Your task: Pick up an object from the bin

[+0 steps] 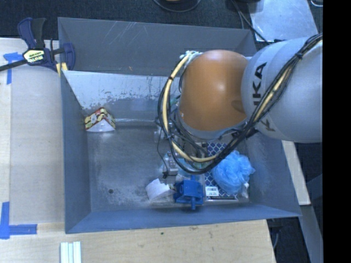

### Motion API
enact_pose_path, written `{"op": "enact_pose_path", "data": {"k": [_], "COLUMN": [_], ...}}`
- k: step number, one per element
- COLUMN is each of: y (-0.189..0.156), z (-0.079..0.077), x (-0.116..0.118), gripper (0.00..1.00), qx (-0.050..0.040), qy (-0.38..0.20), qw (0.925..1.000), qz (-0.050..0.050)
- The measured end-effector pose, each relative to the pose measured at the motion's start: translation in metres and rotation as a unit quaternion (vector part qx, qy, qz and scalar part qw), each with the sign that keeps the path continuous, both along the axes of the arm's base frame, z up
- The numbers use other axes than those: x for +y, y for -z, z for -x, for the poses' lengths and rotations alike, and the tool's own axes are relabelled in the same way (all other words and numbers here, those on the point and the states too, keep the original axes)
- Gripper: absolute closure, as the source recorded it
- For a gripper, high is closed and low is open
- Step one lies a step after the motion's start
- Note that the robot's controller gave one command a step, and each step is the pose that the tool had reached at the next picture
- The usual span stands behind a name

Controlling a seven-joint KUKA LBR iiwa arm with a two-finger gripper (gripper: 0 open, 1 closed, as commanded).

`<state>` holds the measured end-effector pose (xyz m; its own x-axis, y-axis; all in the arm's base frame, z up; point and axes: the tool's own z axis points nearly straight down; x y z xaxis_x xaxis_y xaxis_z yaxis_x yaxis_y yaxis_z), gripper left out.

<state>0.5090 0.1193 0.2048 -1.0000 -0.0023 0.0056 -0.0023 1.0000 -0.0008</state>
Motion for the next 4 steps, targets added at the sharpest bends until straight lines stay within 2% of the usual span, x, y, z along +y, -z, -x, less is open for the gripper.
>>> {"op": "enact_pose_path", "data": {"k": [1, 2, 3, 4], "y": [-0.004, 0.027, 0.031, 0.081], "z": [-0.002, -0.002, -0.003, 0.020], "x": [0.000, -0.069, -0.079, -0.029], "gripper": [0.00, 0.00, 0.00, 0.00], "qx": [-0.0042, -0.0022, -0.0009, -0.0035], "qy": [0.001, 0.082, 0.095, -0.059], "qw": [1.0000, 0.9966, 0.9955, 0.9982], "qz": [-0.001, 0.000, 0.001, 0.000]}}
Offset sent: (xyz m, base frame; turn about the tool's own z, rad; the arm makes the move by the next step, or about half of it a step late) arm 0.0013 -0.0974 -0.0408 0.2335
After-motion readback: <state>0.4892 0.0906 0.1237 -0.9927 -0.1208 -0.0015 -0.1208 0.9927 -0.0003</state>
